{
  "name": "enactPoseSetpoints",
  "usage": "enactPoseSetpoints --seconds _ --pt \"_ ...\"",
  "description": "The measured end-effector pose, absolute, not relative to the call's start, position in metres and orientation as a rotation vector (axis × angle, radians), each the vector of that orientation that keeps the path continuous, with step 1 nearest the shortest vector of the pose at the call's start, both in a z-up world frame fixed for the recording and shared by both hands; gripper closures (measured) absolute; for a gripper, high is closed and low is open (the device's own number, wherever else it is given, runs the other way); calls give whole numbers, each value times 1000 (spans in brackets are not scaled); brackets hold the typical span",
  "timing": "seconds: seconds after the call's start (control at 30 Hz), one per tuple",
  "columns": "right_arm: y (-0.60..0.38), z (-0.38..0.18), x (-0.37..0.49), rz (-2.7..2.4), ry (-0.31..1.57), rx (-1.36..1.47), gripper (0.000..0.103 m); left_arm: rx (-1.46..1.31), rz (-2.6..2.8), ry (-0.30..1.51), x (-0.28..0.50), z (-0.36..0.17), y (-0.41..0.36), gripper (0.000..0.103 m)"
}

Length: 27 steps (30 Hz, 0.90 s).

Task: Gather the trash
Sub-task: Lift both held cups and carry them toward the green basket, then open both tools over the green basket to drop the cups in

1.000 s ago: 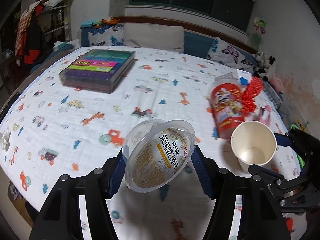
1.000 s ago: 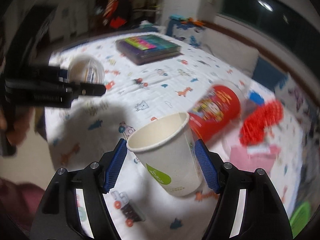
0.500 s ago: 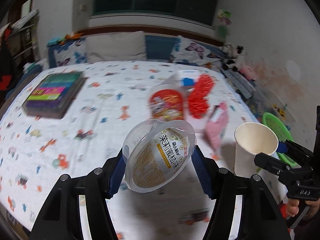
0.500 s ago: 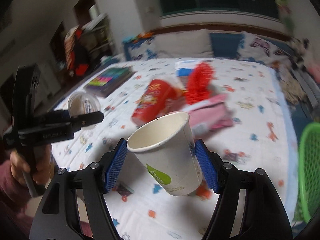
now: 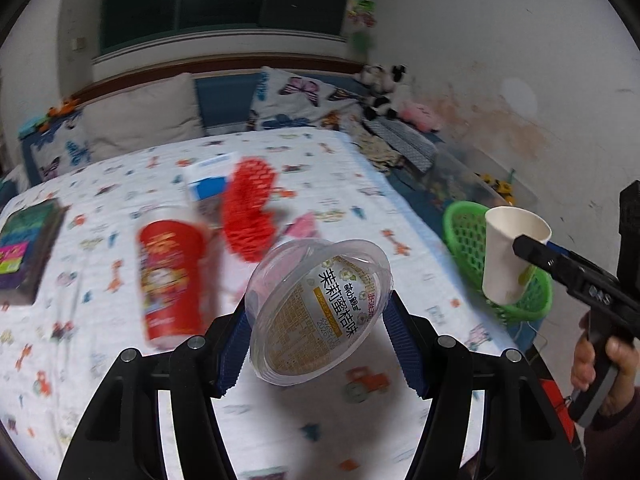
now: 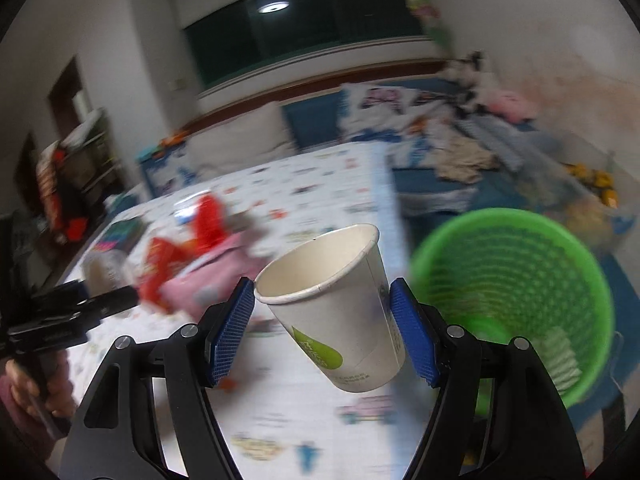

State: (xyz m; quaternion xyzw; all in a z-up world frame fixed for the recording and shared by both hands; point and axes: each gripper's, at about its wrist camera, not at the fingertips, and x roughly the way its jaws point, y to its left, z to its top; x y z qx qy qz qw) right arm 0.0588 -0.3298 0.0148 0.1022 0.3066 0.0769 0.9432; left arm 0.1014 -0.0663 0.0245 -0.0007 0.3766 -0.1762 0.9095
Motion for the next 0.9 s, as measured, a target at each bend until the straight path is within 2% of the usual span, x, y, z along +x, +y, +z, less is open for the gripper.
enactPoseSetpoints --seconds 0.5,0.9 --pt "-448 -36 75 -125 729 288 33 90 -521 783 137 30 -172 41" --pt "-469 -49 79 -176 730 332 29 158 -631 807 158 24 -252 41"
